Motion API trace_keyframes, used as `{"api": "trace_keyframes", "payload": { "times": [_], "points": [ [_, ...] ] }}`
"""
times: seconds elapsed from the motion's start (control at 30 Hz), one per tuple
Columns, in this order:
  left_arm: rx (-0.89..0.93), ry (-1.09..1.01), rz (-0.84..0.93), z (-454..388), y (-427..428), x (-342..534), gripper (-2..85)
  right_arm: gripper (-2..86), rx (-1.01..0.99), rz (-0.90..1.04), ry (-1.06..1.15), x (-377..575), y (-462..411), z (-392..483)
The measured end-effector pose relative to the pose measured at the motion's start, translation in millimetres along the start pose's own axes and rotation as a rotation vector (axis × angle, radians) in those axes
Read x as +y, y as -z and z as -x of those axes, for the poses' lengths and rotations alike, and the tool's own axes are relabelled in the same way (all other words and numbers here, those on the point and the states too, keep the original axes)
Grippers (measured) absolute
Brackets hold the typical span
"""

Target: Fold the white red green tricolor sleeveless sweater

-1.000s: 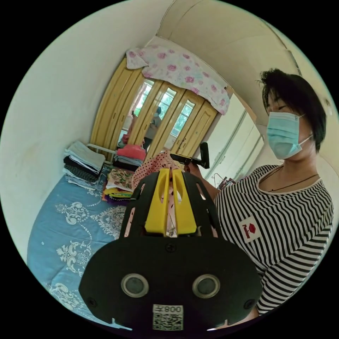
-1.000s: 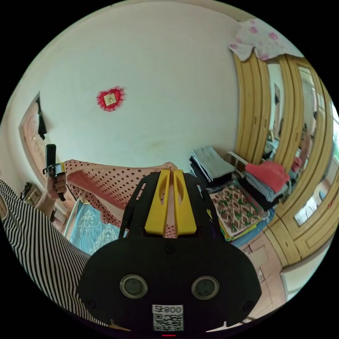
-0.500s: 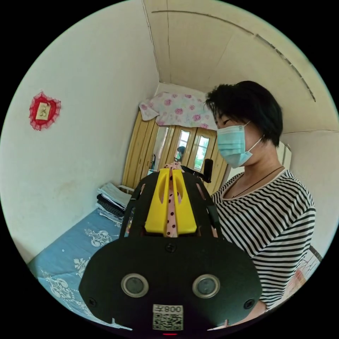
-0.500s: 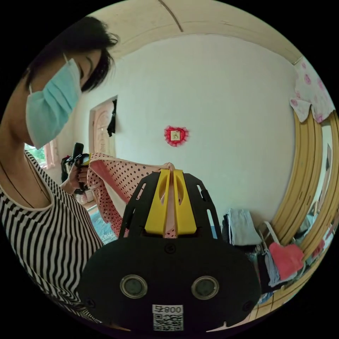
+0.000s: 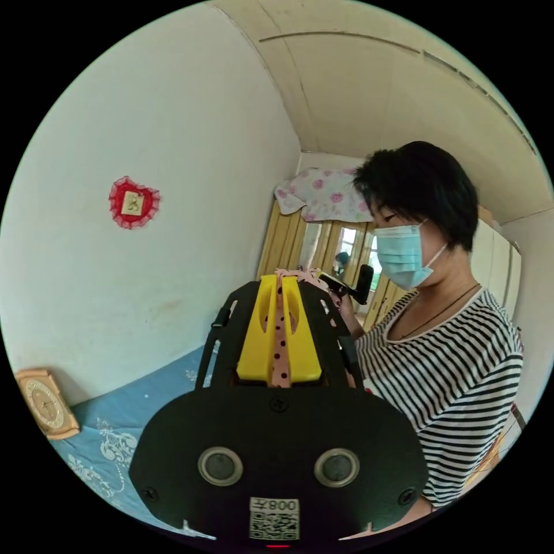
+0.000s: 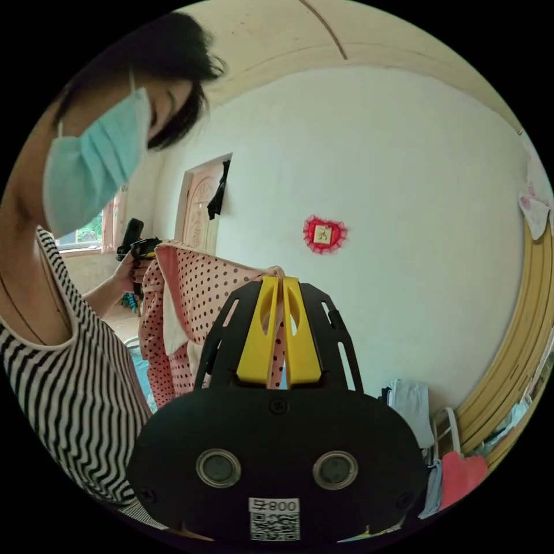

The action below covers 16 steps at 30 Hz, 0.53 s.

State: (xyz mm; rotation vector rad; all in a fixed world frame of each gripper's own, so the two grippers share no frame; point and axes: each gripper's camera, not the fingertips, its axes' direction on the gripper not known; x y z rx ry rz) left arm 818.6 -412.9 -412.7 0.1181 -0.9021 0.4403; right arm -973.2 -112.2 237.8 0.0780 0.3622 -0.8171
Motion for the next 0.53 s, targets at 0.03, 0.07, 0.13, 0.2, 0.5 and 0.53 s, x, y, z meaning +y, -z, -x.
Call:
{"api": "trace_keyframes", "payload": {
  "times": [0.03,0.07,0.13,0.2,0.5,0.53],
  "points": [
    [-0.019,0.050,0.024,30.1,-2.7,7.0,1.1,1.1,-0.025,0.042,-0.017,8.5,-36.3,-13.9],
    [-0.021,0.079,0.033,46.5,-4.5,11.6,1.2,1.1,-0.037,0.089,-0.031,18.4,-75.8,-27.6],
    [-0.048,0.224,0.068,118.3,-14.6,37.5,1.4,1.3,-0.055,0.182,-0.058,36.4,-143.7,-49.0],
    [-0.094,0.357,0.100,176.8,-25.1,65.7,1.6,1.6,-0.054,0.284,-0.085,60.2,-219.9,-70.1],
    [-0.344,0.962,0.230,390.3,-53.6,317.6,5.3,3.6,-0.161,0.899,-0.503,293.3,-550.1,-158.6],
    [-0.362,1.017,0.237,396.8,-48.7,357.9,5.7,3.0,-0.171,0.931,-0.536,333.6,-564.7,-159.7]
  ]
}}
